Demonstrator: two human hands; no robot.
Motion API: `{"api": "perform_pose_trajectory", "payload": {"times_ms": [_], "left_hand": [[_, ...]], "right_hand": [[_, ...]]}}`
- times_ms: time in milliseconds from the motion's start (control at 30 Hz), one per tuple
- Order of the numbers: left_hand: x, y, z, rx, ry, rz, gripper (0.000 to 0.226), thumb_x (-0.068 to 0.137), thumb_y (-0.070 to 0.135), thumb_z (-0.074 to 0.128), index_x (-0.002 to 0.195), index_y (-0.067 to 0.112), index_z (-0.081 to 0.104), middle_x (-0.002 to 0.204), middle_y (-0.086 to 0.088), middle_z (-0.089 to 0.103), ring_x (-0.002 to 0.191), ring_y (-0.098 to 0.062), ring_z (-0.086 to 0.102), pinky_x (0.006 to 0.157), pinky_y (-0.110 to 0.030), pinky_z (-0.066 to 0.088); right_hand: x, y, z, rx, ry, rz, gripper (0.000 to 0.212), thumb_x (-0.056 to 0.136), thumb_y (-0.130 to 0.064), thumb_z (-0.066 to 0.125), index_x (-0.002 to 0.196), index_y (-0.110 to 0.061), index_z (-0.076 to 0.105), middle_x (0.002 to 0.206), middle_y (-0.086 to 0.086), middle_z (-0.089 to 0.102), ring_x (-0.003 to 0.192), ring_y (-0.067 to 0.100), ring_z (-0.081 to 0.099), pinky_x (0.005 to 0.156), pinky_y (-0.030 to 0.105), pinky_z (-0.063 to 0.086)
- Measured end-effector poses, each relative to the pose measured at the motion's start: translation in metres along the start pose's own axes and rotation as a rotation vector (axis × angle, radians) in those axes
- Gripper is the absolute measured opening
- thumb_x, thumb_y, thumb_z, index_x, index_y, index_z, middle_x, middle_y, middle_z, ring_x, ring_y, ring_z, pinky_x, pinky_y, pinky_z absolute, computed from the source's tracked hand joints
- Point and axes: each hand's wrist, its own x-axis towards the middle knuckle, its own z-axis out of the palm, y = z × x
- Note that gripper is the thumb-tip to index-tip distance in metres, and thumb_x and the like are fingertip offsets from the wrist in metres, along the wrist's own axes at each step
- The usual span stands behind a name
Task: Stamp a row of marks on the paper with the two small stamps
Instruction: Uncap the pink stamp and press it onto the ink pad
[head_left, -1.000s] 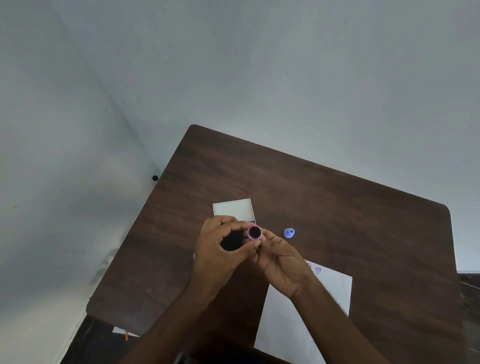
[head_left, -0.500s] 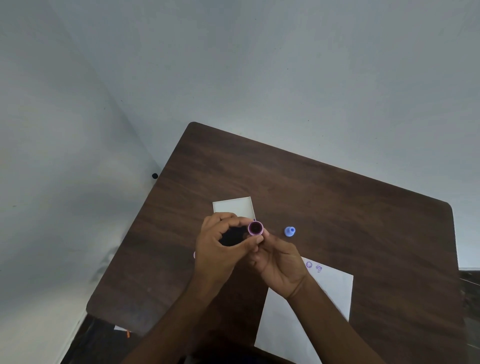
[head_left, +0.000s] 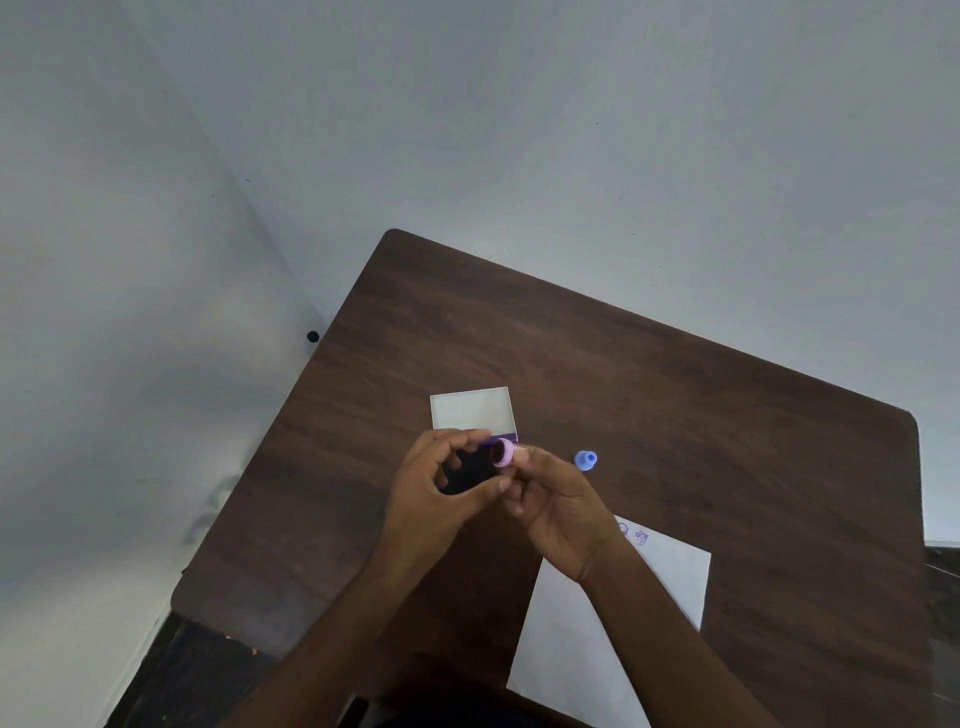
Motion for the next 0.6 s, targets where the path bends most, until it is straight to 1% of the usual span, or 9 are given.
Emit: {"api": "perform_pose_trajectory", "payload": {"times_ms": [67,100,167,233,300,400,467,533,600], "left_hand": [[0.001,-0.022,-0.006,0.125,-0.071,-0.093,0.064,0.071,0.032,0.084,0.128,0.032,0.054,0.116,0.011,0.06,0.104,-0.008,0.058,0.083,-0.012,0.049],[0.001,-0.032,-0.009,0.219,-0.085,-0.116,0.069,0.071,0.031,0.084,0.131,0.032,0.051,0.117,0.011,0.059,0.105,-0.007,0.056,0.085,-0.013,0.047],[0.003,-0.048,-0.014,0.401,-0.1,-0.132,0.074,0.071,0.036,0.084,0.136,0.032,0.047,0.12,0.011,0.059,0.106,-0.004,0.051,0.088,-0.018,0.046],[0.005,-0.057,-0.015,0.506,-0.112,-0.153,0.077,0.072,0.043,0.081,0.139,0.031,0.044,0.127,0.007,0.057,0.111,-0.007,0.05,0.094,-0.025,0.047],[0.007,-0.063,-0.013,0.584,-0.116,-0.142,0.082,0.073,0.05,0.078,0.142,0.028,0.041,0.138,0.002,0.053,0.123,-0.015,0.048,0.103,-0.032,0.041],[0.009,-0.069,-0.007,0.699,-0.136,-0.09,0.089,0.071,0.056,0.075,0.146,0.026,0.036,0.148,0.0,0.044,0.134,-0.02,0.039,0.109,-0.033,0.031],[0.011,-0.071,0.0,0.744,-0.137,-0.058,0.093,0.07,0.058,0.075,0.147,0.027,0.033,0.15,0.001,0.041,0.136,-0.02,0.036,0.11,-0.034,0.029],[0.013,-0.071,0.005,0.761,-0.133,-0.045,0.096,0.069,0.061,0.074,0.148,0.026,0.031,0.152,0.002,0.039,0.136,-0.02,0.035,0.111,-0.035,0.029],[0.015,-0.071,0.009,0.783,-0.128,-0.025,0.097,0.069,0.062,0.073,0.148,0.024,0.032,0.152,0.002,0.04,0.135,-0.021,0.036,0.109,-0.036,0.03]], "right_hand": [[0.009,-0.001,-0.005,-0.344,0.164,-0.027,0.016,0.085,-0.012,0.069,0.098,-0.004,0.071,0.086,0.015,0.068,0.065,0.019,0.057,0.057,0.026,0.047],[0.013,0.0,-0.009,-0.532,0.263,-0.044,0.016,0.083,-0.016,0.072,0.098,-0.008,0.071,0.085,0.013,0.07,0.067,0.019,0.059,0.058,0.025,0.049],[0.022,0.004,-0.014,-0.84,0.405,-0.118,0.021,0.079,-0.029,0.077,0.094,-0.015,0.072,0.082,0.001,0.073,0.07,0.014,0.064,0.061,0.02,0.051],[0.03,0.009,-0.017,-1.042,0.461,-0.205,0.024,0.079,-0.038,0.075,0.091,-0.018,0.071,0.08,-0.004,0.072,0.073,0.011,0.065,0.063,0.015,0.049],[0.037,0.016,-0.02,-1.184,0.492,-0.243,0.024,0.082,-0.038,0.072,0.093,-0.016,0.07,0.083,-0.002,0.071,0.073,0.01,0.063,0.064,0.015,0.045],[0.048,0.024,-0.018,-1.357,0.486,-0.222,0.025,0.087,-0.033,0.067,0.1,-0.011,0.068,0.094,0.005,0.071,0.079,0.01,0.058,0.072,0.02,0.042],[0.056,0.028,-0.015,-1.443,0.444,-0.154,0.026,0.09,-0.031,0.063,0.103,-0.01,0.067,0.099,0.008,0.07,0.083,0.012,0.056,0.076,0.022,0.042],[0.064,0.029,-0.012,-1.497,0.421,-0.033,0.029,0.092,-0.032,0.06,0.109,-0.01,0.064,0.106,0.009,0.068,0.087,0.014,0.056,0.081,0.024,0.044],[0.07,0.029,-0.009,-1.53,0.417,0.038,0.03,0.092,-0.033,0.059,0.112,-0.011,0.063,0.11,0.009,0.067,0.086,0.014,0.053,0.085,0.026,0.045]]}}
